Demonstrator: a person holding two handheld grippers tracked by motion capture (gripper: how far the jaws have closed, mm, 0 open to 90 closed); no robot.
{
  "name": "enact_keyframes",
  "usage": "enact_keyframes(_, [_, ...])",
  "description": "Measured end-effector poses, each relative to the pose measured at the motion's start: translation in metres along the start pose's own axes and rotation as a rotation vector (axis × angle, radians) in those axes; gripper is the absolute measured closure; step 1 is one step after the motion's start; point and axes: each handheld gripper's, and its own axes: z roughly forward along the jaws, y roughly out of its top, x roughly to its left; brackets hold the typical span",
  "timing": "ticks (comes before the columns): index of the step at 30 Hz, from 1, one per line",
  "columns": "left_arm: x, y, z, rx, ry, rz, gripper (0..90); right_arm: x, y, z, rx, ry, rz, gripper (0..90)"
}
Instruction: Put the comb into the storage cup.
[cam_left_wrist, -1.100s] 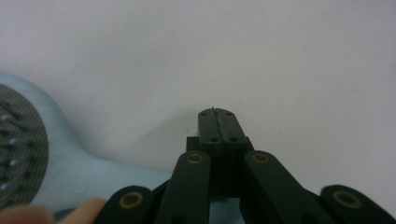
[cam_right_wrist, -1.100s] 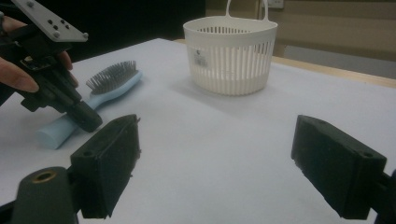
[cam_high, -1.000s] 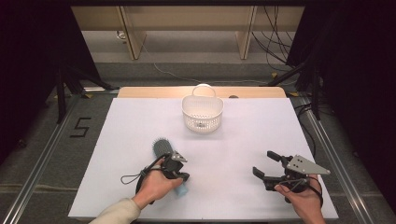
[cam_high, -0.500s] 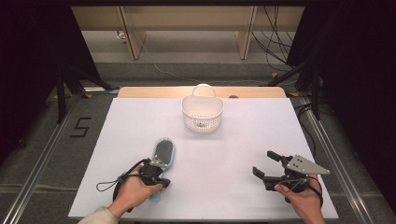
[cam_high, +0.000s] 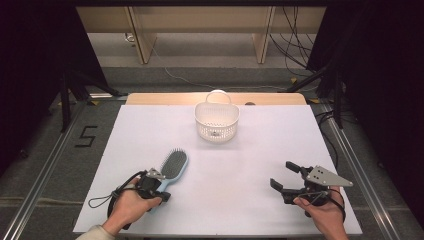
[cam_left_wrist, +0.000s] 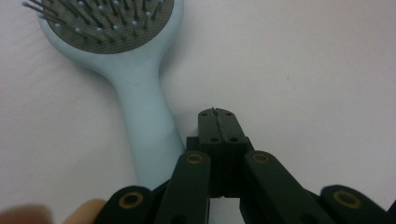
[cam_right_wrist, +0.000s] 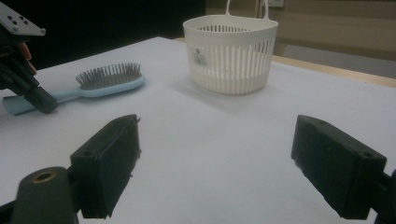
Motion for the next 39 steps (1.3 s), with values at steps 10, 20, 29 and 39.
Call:
enact_keyframes(10, [0.005, -0.002, -0.004, 0.017, 0.037, 0.004, 89.9, 0.0, 0.0, 0.0, 0.0, 0.002, 0.0, 16.0])
enact_keyframes(20, [0.009, -0.004, -0.007, 0.028, 0.049, 0.002, 89.9, 0.0, 0.0, 0.001, 0.001, 0.004, -0.003, 16.0])
enact_keyframes(29, [0.003, 0.001, -0.015, -0.016, 0.037, 0.027, 80.8, 0.0, 0.0, 0.001, -0.001, 0.006, -0.001, 16.0])
enact_keyframes(39, [0.002, 0.022, -0.031, -0.082, 0.155, 0.067, 39.6, -0.001, 0.0, 0.001, 0.004, 0.001, 0.003, 16.0])
